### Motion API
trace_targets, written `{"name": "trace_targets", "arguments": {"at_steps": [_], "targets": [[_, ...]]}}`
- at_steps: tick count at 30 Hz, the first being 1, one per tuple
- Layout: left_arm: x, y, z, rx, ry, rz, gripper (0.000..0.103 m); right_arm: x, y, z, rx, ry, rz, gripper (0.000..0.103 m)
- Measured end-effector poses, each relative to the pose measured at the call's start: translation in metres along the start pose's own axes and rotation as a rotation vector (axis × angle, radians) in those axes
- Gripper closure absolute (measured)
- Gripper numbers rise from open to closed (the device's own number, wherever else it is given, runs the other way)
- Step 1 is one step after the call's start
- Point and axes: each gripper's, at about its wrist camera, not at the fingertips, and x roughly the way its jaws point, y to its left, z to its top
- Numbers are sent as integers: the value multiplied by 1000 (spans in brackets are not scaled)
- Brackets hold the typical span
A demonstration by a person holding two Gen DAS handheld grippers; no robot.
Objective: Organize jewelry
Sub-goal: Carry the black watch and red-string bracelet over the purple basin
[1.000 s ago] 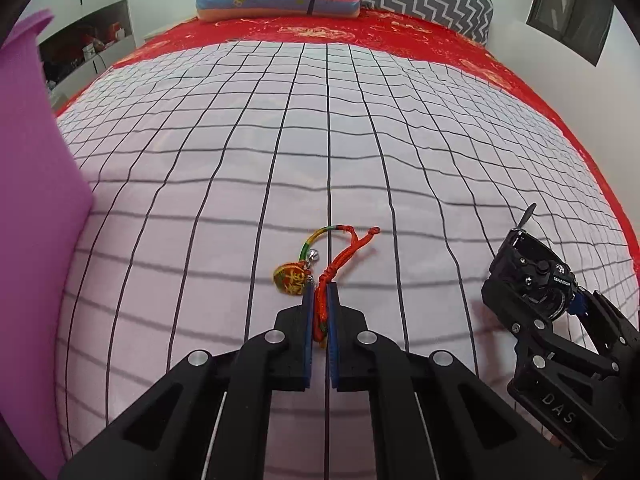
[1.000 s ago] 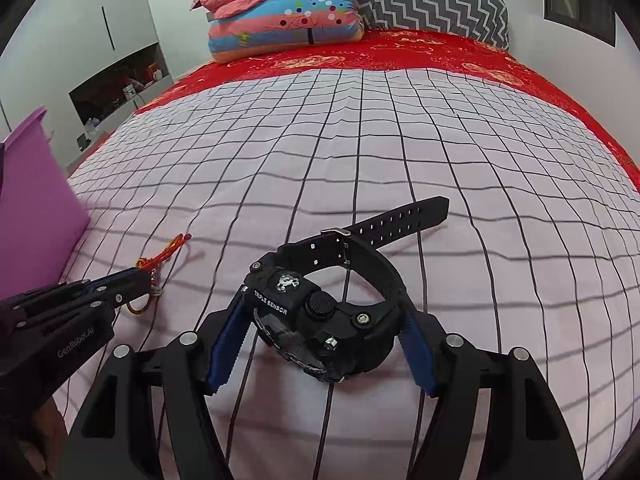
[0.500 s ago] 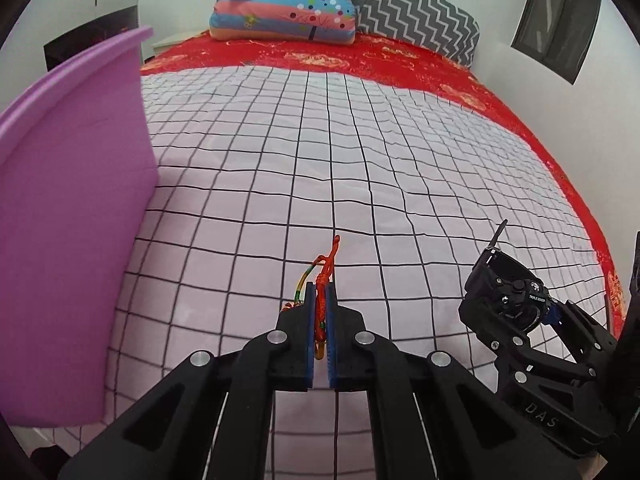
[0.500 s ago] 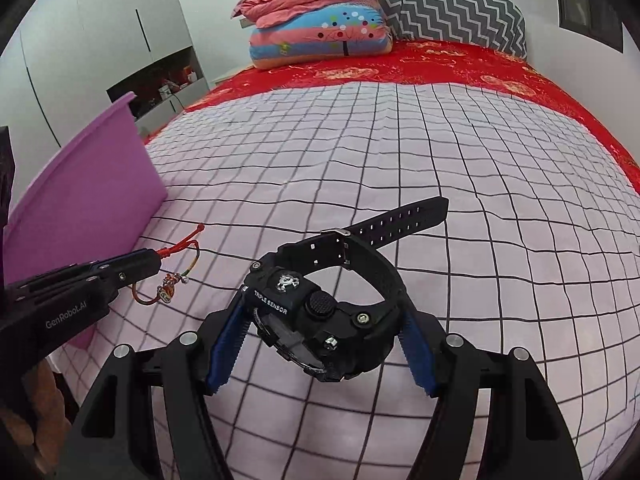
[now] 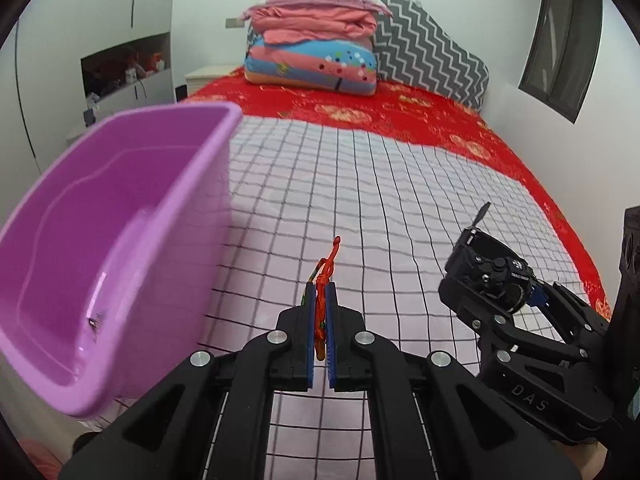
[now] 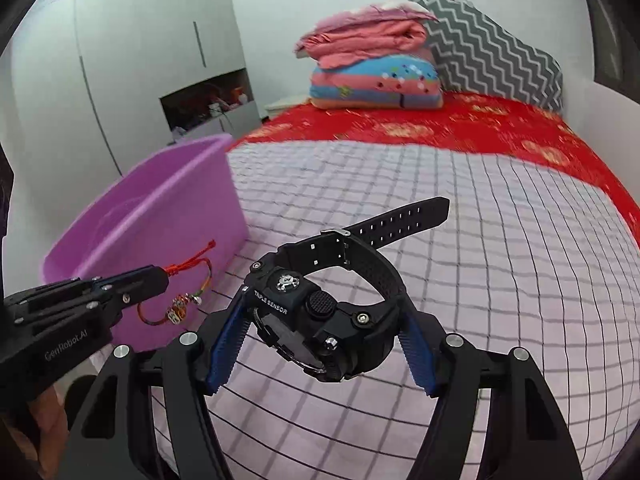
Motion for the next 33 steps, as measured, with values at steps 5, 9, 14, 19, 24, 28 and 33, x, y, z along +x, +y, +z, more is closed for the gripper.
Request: {"name": "trace_targets", "arguments": {"at_steps": [5, 9, 14, 19, 24, 28, 33], "targets": [[-41, 36, 24, -36, -82, 23, 98, -6, 46, 35, -54, -55, 86, 36], [-61, 70, 34, -50, -110, 103, 98, 1, 88, 60, -107, -75, 153, 36], [-68, 128, 43, -121, -122, 192, 98, 18, 140, 80, -173, -79, 227, 36], [-62, 169, 41, -182, -107, 249, 98, 44, 184, 94, -216, -42, 288, 36], [-42, 200, 32, -233, -61, 280, 98, 71, 216, 99, -272, 15, 300, 36], [-21, 217, 24, -278, -4, 292, 98, 98, 232, 94, -319, 78, 292, 36], [-5, 228, 20, -312, 31, 303, 98, 119, 243, 89, -351, 125, 275, 36]]}}
